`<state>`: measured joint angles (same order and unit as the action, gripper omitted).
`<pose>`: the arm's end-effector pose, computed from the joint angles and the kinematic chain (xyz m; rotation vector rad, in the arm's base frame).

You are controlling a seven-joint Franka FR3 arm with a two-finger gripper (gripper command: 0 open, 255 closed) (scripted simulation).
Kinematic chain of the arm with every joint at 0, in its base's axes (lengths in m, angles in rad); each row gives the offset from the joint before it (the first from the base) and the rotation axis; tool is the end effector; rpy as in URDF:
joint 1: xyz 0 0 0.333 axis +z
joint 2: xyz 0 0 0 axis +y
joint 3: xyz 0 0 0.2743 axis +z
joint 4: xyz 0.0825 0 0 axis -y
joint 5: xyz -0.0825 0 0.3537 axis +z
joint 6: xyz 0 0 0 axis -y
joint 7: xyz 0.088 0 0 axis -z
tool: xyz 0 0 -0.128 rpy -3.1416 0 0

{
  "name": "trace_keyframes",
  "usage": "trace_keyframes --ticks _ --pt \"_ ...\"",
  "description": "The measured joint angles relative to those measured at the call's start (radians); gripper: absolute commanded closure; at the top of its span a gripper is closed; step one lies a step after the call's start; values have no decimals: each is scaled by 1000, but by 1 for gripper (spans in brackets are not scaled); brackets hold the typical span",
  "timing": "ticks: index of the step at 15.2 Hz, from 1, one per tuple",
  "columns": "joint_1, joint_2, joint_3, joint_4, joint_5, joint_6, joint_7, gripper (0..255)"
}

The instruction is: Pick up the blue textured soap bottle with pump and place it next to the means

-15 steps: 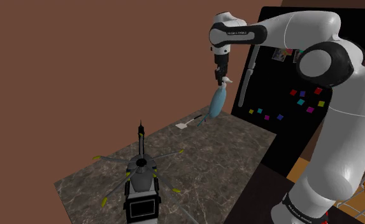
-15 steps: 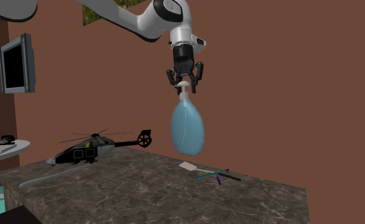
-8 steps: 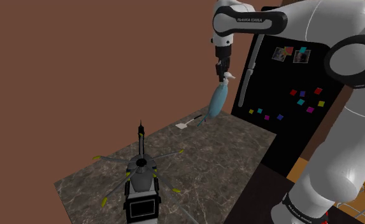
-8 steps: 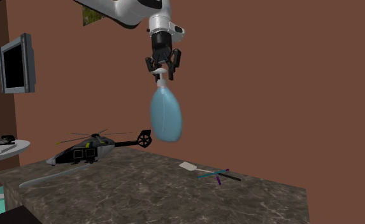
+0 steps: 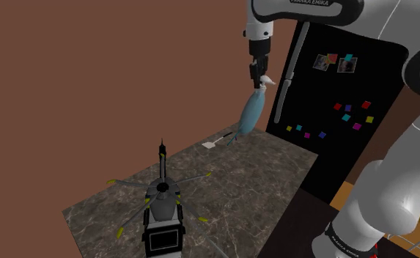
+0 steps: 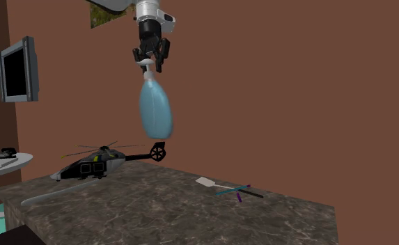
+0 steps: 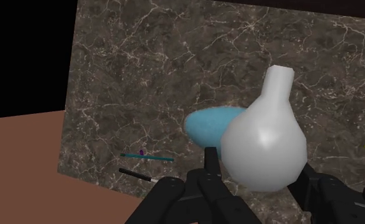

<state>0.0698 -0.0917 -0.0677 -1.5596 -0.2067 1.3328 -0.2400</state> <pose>0.4702 -0.0303 0.5962 2.9364 0.3059 -0.2334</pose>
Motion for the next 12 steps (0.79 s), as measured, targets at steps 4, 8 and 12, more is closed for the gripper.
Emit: trace_keyframes --ticks 4,8,12 --pt "37 -49 49 18 12 -82 73 255" --pt "68 -58 94 79 26 -166 139 255" --pt "105 -56 149 162 45 -260 223 255"
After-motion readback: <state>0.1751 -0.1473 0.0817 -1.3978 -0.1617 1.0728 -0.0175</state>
